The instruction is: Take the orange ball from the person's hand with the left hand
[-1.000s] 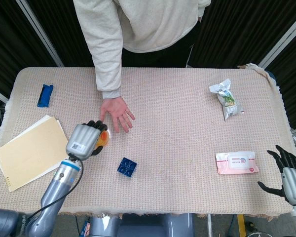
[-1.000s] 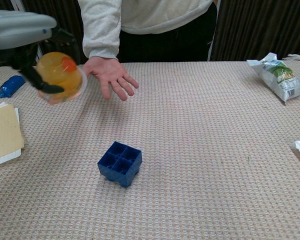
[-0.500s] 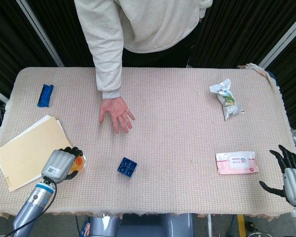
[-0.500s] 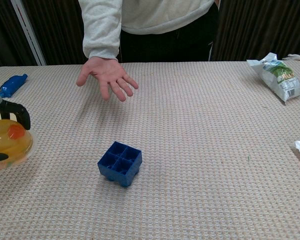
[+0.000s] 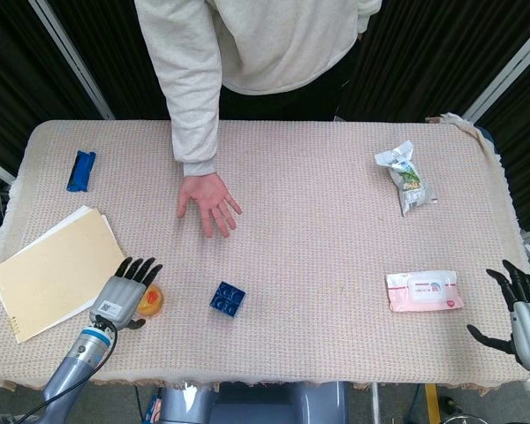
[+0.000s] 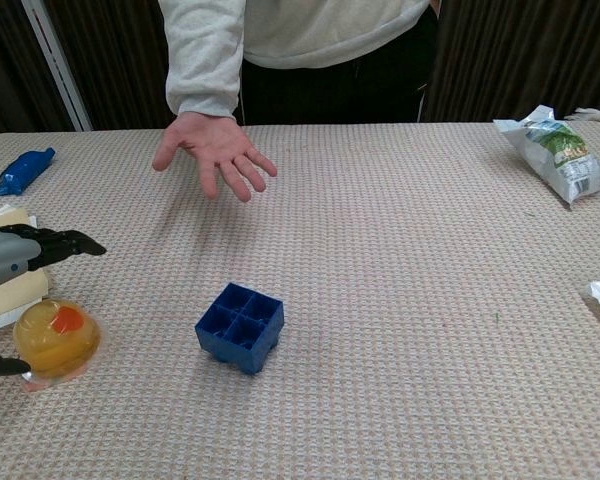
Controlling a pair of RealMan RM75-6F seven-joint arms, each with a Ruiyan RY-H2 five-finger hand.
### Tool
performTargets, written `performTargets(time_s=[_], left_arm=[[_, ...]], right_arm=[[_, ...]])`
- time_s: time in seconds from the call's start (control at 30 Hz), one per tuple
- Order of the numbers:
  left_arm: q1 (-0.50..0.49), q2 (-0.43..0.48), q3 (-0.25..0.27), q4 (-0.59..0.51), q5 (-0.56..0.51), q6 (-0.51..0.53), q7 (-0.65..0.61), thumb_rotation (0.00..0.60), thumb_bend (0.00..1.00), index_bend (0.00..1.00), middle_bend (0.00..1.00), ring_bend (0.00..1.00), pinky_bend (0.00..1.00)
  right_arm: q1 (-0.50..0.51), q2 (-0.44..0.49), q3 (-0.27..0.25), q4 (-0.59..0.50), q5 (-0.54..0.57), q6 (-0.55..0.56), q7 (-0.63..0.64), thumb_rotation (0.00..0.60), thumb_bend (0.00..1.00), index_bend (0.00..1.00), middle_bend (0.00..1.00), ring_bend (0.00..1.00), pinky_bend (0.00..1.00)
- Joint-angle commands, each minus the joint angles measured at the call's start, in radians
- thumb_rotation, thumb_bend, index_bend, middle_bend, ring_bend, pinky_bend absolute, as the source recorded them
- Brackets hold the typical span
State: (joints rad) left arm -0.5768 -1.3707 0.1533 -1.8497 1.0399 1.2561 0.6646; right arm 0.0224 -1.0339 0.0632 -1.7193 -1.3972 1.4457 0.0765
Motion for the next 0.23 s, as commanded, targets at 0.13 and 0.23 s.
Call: performTargets(time_s=[0.13, 0.23], left_arm=[[0.109, 0.100, 0.049, -0.056, 0.236, 0.183, -0.101, 0.600, 0.18, 0.02, 0.00, 0.00, 0.00], [0.165, 0.128, 0.088, -0.028, 0.343, 0.274, -0.130, 0.600, 0.17, 0.01, 0.00, 0.00, 0.00]], right_arm=[[0.000, 0.000, 0.001, 0.001, 0.000, 0.000, 0.001, 0.600, 0.07, 0.15, 0.00, 0.00, 0.00], [0.002, -0.003, 0.002, 0.000, -0.003, -0.002, -0.004, 0.600, 0.07, 0.15, 0.00, 0.00, 0.00]])
